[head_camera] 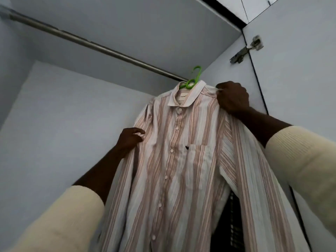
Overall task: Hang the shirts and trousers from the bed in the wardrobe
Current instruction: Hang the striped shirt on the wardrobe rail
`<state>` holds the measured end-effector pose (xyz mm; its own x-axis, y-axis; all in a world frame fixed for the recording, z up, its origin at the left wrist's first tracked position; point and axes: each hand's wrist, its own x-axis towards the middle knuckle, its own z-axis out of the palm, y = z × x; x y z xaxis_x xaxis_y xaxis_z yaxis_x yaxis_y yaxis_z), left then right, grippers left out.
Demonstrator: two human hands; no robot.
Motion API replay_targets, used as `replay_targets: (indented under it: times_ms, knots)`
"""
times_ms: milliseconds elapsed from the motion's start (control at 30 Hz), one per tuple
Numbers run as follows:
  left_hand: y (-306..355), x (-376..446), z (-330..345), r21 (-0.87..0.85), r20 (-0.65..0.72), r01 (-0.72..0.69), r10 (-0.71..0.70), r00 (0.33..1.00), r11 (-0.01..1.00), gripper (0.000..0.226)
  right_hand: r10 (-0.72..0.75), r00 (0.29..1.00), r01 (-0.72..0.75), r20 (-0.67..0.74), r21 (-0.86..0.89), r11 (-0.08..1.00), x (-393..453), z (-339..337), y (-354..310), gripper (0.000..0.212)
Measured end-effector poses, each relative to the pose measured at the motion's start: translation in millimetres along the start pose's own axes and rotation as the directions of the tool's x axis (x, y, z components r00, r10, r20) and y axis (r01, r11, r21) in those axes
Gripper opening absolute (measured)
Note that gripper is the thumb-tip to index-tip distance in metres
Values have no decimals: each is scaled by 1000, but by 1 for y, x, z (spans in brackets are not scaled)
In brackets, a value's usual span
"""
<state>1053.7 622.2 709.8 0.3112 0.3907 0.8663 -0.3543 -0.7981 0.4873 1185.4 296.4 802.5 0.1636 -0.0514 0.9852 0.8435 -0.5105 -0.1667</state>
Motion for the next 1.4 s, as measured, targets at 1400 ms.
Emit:
replay_targets:
  times_ms: [1400]
  knots:
    - [-87,-93,132,588,251,-225,89,964,777,67,428,882,-470,197,412,781,-168,56,-6,79]
